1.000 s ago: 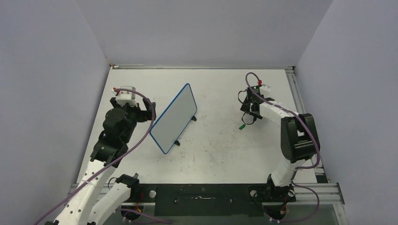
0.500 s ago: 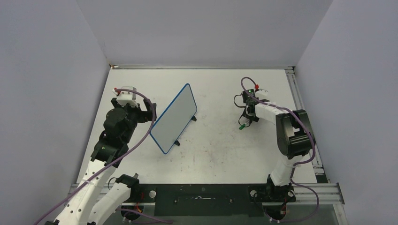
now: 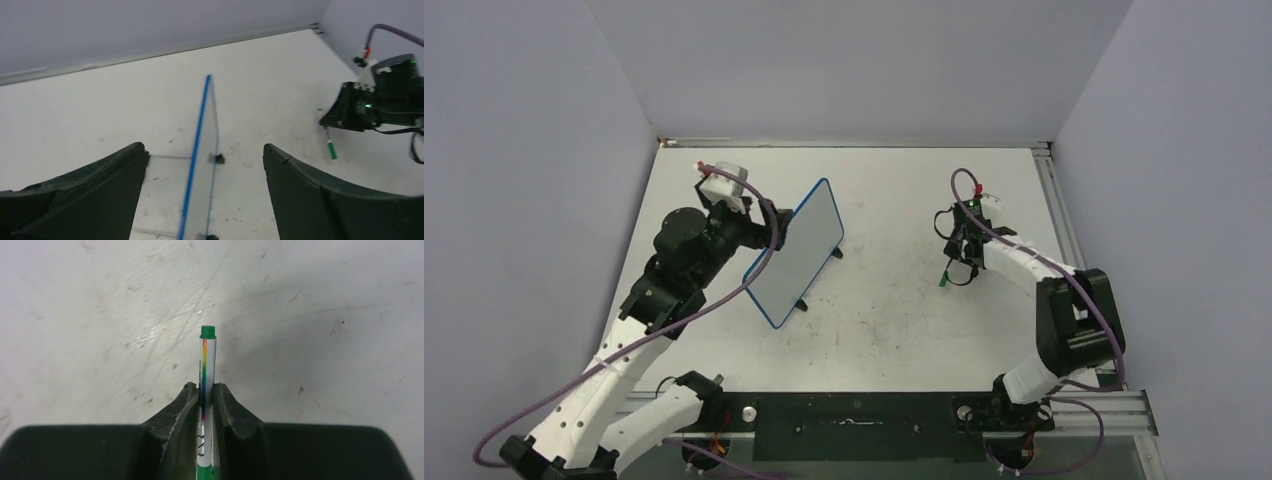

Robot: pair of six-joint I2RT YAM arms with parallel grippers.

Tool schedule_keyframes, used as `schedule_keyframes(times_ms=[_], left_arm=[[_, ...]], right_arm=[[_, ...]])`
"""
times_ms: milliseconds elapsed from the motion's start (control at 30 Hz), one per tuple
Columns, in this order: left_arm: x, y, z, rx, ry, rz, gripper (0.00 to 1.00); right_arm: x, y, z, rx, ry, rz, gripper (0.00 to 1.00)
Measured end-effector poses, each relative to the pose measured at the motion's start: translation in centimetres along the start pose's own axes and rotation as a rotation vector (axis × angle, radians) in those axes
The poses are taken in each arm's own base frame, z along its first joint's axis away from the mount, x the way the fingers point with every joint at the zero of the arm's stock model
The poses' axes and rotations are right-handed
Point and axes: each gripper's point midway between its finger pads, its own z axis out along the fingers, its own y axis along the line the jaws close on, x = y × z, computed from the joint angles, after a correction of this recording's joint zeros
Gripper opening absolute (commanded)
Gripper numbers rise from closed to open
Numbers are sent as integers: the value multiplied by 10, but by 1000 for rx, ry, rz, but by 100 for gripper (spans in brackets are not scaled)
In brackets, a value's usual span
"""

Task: Write a sentence on the whiteboard
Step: Open the whiteboard marker at the center of the board.

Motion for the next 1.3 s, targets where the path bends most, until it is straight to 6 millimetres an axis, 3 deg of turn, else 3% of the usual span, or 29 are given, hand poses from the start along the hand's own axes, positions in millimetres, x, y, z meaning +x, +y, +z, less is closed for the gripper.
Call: schedule_keyframes(times_ms=[133,200,333,467,567,667,800,1033,1100,1167,1200,1233,1300], left_arm=[[-30,-84,-1,241,-16,10,84],[-33,-121,-5,344,-7,-6,84],[-6,-173,-4,478,78,-84,84],[39,-203,2,548,183,-176,84],[65,-216,6,573,251,-248,84],[74,-229,12,599,279,-315,81],[73,-244,16,643,286,-392,64],[68,-255,19,675,279,-452,20],[67,-256,20,676,276,-460,2],[67,-254,21,664,275,-467,0],[67,-253,22,659,273,-467,0],[67,-253,22,658,273,-464,0],[69,-251,22,654,275,-444,0]], right_arm=[[-14,26,-52,-184,-77,13,5],[-25,50,-85,-316,-134,12,5],[-41,95,-158,-624,-250,33,5],[-53,114,-205,-827,-315,79,5],[-61,127,-233,-946,-344,102,5],[-63,136,-258,-1050,-364,117,5],[-56,146,-288,-1168,-385,113,5],[-50,155,-316,-1280,-404,94,5],[-51,154,-321,-1292,-411,95,5],[-52,153,-325,-1302,-422,92,5],[-53,153,-327,-1306,-429,90,8],[-53,152,-328,-1306,-434,87,17],[-51,150,-325,-1288,-433,80,49]])
